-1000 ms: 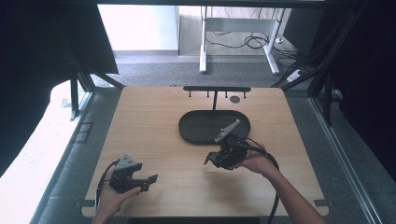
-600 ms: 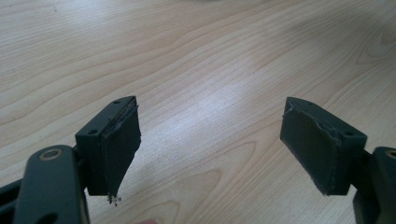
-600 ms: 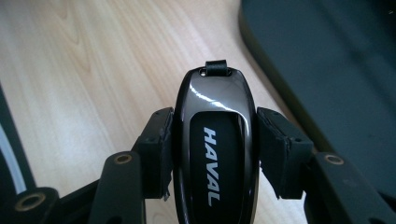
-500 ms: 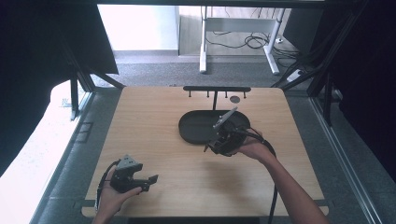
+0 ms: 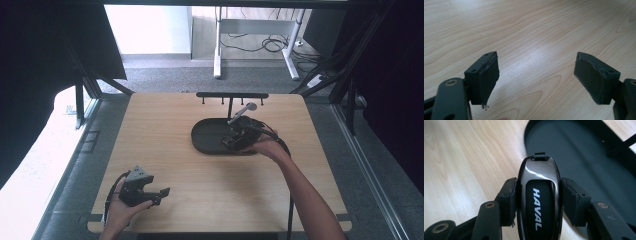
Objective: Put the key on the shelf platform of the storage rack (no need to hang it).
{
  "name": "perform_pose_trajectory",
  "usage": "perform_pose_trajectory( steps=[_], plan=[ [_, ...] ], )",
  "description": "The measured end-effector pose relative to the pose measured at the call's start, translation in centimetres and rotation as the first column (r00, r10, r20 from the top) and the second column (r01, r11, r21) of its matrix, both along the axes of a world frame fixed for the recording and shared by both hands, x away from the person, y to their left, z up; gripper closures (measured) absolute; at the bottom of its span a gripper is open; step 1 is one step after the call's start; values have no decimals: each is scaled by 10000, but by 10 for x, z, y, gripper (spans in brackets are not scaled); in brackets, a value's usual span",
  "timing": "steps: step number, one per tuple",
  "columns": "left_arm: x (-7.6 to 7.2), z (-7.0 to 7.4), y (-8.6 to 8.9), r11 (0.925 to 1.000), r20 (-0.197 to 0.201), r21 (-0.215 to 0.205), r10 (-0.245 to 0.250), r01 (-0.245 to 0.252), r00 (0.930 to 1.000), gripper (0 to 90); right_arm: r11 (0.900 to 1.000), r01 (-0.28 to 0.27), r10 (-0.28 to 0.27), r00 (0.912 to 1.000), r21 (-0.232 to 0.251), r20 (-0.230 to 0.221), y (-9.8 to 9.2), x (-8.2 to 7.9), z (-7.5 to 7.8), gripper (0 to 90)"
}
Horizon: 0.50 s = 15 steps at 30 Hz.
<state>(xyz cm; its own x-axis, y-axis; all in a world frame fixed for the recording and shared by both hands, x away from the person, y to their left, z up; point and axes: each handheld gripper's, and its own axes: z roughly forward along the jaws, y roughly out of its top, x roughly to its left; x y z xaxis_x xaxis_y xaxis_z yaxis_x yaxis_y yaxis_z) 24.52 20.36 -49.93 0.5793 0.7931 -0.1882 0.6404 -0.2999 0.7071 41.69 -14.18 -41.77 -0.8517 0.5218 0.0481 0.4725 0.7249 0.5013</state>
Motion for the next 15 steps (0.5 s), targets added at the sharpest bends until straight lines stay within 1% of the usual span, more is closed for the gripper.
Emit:
perform_pose_trajectory(
  steps=[5, 7, 9, 10, 12, 15],
  plan=[
    [1, -1, -2, 10000, -29, 24, -89, 89, 10000, 206, 9998, 188, -189, 9998, 72, 35, 2, 17, -2, 496],
    [1, -2, -2, 9999, -32, 50, -110, 110, 9999, 206, 9995, 242, -242, 9997, 189, 33, 3, 23, -4, 496],
    [1, -3, -3, 9999, -59, 59, -130, 131, 9999, 205, 9996, 228, -229, 9997, 168, 41, 5, 28, -6, 495],
    [1, -3, -4, 9999, -73, 80, -145, 145, 9999, 206, 9995, 243, -244, 9997, 193, 63, 7, 33, -9, 496],
    [2, -4, -4, 9998, -109, 84, -152, 153, 9998, 206, 9996, 212, -215, 9997, 197, 113, 8, 35, -10, 496],
    [2, -6, -5, 9998, -153, 94, -175, 176, 9997, 206, 9991, 382, -385, 9992, 208, 141, 9, 42, -15, 495]
  ],
)
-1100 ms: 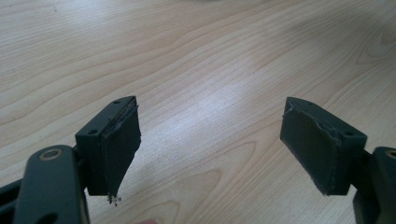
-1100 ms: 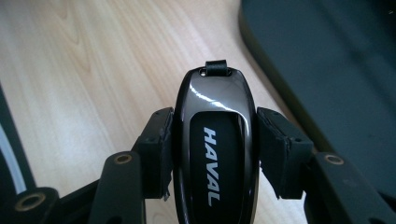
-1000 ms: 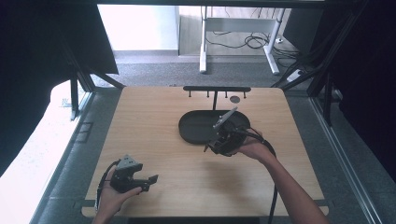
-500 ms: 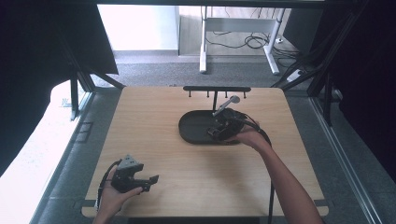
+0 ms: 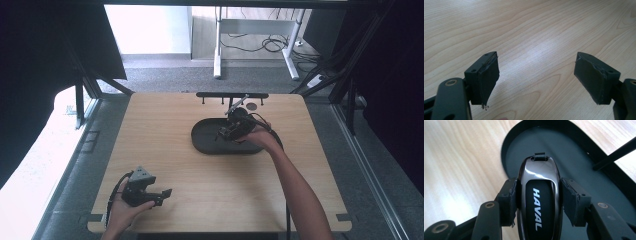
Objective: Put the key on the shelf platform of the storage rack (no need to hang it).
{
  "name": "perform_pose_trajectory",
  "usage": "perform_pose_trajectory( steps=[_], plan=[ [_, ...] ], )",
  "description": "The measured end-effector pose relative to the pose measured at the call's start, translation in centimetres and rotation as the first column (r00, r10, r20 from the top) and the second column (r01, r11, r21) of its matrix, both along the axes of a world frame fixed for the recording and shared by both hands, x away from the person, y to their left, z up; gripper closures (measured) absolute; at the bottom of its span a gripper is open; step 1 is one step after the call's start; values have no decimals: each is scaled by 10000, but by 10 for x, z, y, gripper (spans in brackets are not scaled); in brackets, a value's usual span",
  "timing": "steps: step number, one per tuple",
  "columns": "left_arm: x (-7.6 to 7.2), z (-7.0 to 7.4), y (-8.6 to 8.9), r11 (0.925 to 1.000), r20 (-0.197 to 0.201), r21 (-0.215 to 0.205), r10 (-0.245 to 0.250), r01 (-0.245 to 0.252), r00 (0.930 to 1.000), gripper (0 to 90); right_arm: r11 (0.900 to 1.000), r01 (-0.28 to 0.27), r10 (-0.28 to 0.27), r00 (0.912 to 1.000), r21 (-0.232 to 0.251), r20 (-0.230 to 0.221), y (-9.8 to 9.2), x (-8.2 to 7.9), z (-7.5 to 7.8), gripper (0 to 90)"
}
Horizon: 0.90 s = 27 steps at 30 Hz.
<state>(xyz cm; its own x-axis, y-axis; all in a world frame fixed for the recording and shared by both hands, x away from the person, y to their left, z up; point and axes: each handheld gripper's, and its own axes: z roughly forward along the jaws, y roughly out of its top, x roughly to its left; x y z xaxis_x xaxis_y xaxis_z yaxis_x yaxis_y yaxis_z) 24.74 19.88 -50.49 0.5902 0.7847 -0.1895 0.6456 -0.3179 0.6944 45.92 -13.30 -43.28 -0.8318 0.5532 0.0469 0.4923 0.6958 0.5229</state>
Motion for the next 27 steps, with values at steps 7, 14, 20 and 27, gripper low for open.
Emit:
perform_pose_trajectory(
  steps=[7, 14, 20, 27],
  plan=[
    [0, 1, 0, 10000, 25, -13, 7, -7, 10000, 206, 9997, 77, -77, 10000, -213, -19, 0, 11, -18, 495],
    [0, 1, 0, 10000, 0, -22, 3, -3, 10000, 206, 9993, 314, -317, 9994, -211, -153, 0, 19, -32, 495],
    [0, 0, 1, 10000, -21, -39, 20, -20, 10000, 206, 9985, 306, -306, 9995, -446, -4, 0, 22, -41, 494],
    [0, -1, 1, 10000, -59, -32, 11, -12, 10000, 205, 9944, 353, -318, 9988, -998, 360, -4, 25, -47, 493]
  ],
)
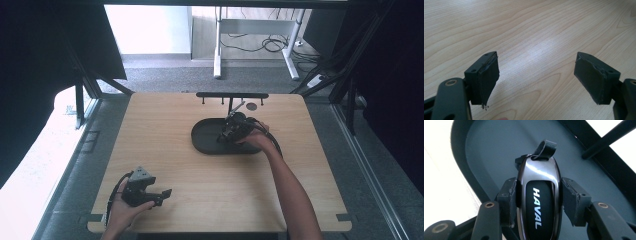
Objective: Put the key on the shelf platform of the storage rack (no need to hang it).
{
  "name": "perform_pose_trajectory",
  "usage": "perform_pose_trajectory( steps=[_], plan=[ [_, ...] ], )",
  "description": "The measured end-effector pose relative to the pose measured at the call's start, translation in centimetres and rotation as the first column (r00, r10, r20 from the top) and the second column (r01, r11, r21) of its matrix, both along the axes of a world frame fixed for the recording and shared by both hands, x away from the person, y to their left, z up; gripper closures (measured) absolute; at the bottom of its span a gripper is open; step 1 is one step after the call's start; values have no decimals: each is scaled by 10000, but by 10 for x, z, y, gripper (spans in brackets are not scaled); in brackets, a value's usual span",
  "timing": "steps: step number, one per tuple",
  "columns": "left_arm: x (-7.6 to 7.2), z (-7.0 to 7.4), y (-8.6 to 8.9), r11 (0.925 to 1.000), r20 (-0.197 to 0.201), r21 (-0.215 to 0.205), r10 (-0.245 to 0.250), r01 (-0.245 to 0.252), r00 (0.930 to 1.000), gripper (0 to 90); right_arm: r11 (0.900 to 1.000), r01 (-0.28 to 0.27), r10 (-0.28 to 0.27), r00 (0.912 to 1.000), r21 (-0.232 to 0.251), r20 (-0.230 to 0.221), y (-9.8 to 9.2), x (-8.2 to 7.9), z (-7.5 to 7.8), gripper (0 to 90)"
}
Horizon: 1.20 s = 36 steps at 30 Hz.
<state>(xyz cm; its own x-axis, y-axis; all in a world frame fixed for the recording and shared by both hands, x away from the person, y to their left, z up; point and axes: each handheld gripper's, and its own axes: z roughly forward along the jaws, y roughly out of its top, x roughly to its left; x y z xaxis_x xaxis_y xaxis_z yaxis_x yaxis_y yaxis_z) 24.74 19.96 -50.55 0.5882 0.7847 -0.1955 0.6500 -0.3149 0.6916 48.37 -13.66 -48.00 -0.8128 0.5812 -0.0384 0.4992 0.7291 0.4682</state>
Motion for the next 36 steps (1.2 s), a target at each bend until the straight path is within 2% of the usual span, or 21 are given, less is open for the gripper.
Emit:
perform_pose_trajectory(
  steps=[7, 11, 17, 19, 22, 27, 32, 36],
  plan=[
    [0, 0, 0, 10000, -37, 52, -29, 29, 10000, 205, 9975, -44, 41, 10000, -711, -39, -3, 3, -10, 493],
    [0, 0, 0, 10000, -53, 47, -27, 27, 10000, 206, 9965, 27, -32, 10000, -832, -49, -10, 5, -19, 492],
    [0, -1, -1, 9999, -87, 124, -99, 100, 9999, 205, 9955, 174, -182, 9998, -927, -77, -14, 6, -23, 485],
    [0, -1, -2, 9998, -91, 140, -119, 120, 9999, 205, 9948, 326, -326, 9995, -961, 14, -15, 5, -24, 456],
    [0, -1, -2, 9998, -95, 141, -117, 119, 9999, 205, 9951, 625, -609, 9979, -768, 230, -16, 4, -20, 388],
    [0, -1, -2, 9998, -74, 155, -137, 139, 9999, 205, 9948, 952, -933, 9942, -350, 529, -16, -6, -6, 356],
    [-1, -1, -5, 9997, -66, 161, -170, 171, 9998, 205, 9974, 725, -727, 9921, 51, 1027, -16, -24, 10, 331],
    [-1, -1, -6, 9996, -70, 186, -204, 205, 9998, 205, 9963, 686, -740, 9912, 521, 1101, -20, -41, 19, 339]
  ],
)
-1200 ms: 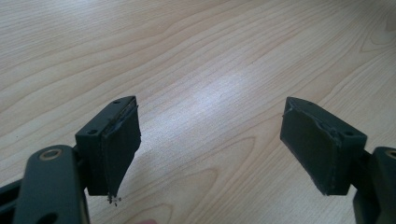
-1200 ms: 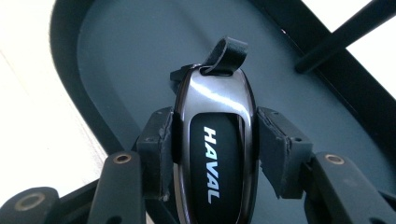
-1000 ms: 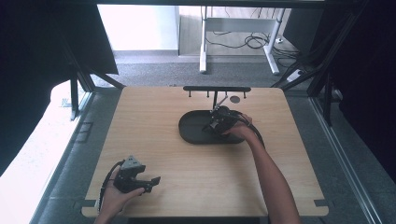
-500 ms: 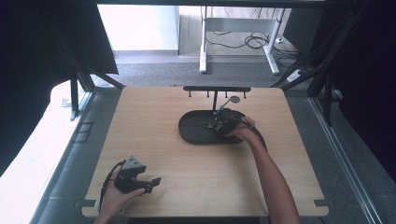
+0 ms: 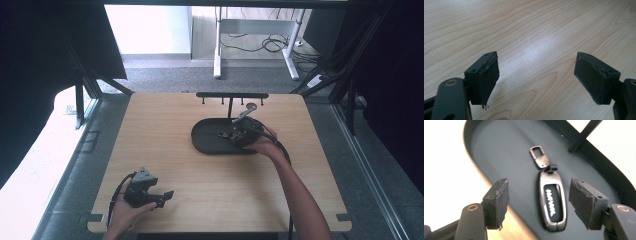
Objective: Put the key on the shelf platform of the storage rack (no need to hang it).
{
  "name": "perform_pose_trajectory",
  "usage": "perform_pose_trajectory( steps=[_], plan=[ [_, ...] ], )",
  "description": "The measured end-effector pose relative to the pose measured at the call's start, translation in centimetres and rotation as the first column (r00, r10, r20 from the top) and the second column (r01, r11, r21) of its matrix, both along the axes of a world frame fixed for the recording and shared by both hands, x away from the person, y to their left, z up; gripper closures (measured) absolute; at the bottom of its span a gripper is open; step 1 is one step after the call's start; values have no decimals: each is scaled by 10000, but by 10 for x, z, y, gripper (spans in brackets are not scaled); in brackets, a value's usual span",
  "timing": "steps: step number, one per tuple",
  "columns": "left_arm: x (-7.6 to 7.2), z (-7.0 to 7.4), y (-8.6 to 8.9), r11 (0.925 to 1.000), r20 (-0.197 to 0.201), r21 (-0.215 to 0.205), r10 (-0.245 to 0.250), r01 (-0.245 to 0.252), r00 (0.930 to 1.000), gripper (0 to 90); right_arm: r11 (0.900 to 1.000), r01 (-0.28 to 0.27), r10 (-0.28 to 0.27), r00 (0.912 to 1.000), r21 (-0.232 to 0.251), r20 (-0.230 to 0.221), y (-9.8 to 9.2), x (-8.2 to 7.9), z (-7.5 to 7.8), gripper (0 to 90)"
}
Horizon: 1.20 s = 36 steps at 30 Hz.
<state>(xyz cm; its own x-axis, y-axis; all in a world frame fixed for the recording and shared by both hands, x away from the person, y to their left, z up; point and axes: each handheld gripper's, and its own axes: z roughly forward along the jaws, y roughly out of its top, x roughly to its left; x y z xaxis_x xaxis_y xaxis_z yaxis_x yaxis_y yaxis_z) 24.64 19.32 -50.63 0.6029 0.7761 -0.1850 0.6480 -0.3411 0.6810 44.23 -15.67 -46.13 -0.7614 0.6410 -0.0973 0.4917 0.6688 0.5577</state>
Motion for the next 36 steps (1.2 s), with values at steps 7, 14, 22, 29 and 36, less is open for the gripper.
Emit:
perform_pose_trajectory(
  steps=[7, 14, 22, 29, 36],
  plan=[
    [-1, 4, 2, 9999, 74, -147, 38, -36, 10000, 205, 9957, 321, -318, 9995, 873, -47, -21, -31, 8, 345],
    [-2, 6, 4, 9998, 114, -172, 63, -61, 9999, 205, 9831, 491, -511, 9987, 1764, 67, -51, -75, 3, 350],
    [-2, 4, 3, 9998, 69, -154, 147, -146, 9999, 205, 9607, 751, -795, 9968, 2671, 58, -90, -126, -24, 361],
    [-2, 4, 2, 9999, 93, -92, 109, -108, 9999, 205, 9606, 895, -936, 9956, 2630, 33, -97, -134, -31, 360],
    [-2, 4, 4, 9999, 125, -125, 85, -83, 9999, 204, 9614, 1010, -1124, 9932, 2559, 304, -102, -137, -34, 346]
  ],
)
